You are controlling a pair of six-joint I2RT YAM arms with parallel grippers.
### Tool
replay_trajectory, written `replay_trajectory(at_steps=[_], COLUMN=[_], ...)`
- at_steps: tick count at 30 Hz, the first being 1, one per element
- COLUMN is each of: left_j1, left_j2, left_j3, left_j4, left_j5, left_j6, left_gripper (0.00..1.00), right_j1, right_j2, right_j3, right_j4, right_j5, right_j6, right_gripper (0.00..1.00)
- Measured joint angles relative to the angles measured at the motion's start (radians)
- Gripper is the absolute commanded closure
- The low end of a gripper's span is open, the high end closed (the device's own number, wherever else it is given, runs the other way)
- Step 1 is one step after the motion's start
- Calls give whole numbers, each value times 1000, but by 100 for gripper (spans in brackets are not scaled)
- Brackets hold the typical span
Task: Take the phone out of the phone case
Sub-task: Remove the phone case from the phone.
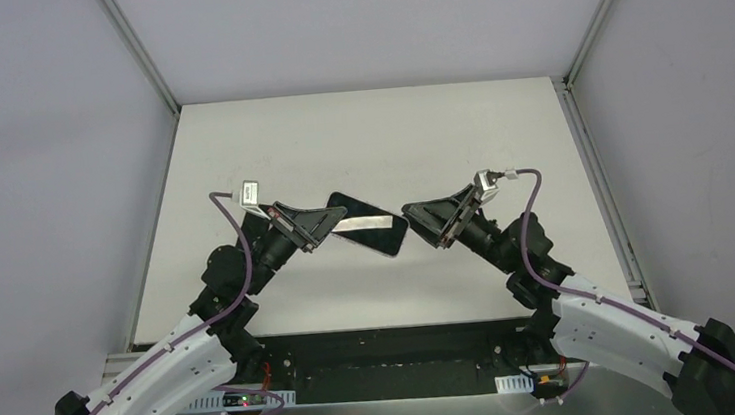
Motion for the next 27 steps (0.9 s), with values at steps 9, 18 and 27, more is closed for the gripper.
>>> replay_trajectory(at_steps=[9,18,27], left_j1=[0,0,0], left_j2=[43,67,67], left_j3=[12,13,13], left_j4=[35,83,109], left_j5=[1,19,25], left_j6=[-8,-39,-58], left_gripper=[100,100,100], right_j1=[0,0,0], right_j2=[-11,18,76], right_j3=[-23,-48,-77], right_j4=[25,101,244], right_j5=[-6,-5,-5], right_j6=[4,54,109], right_gripper=[55,60,64])
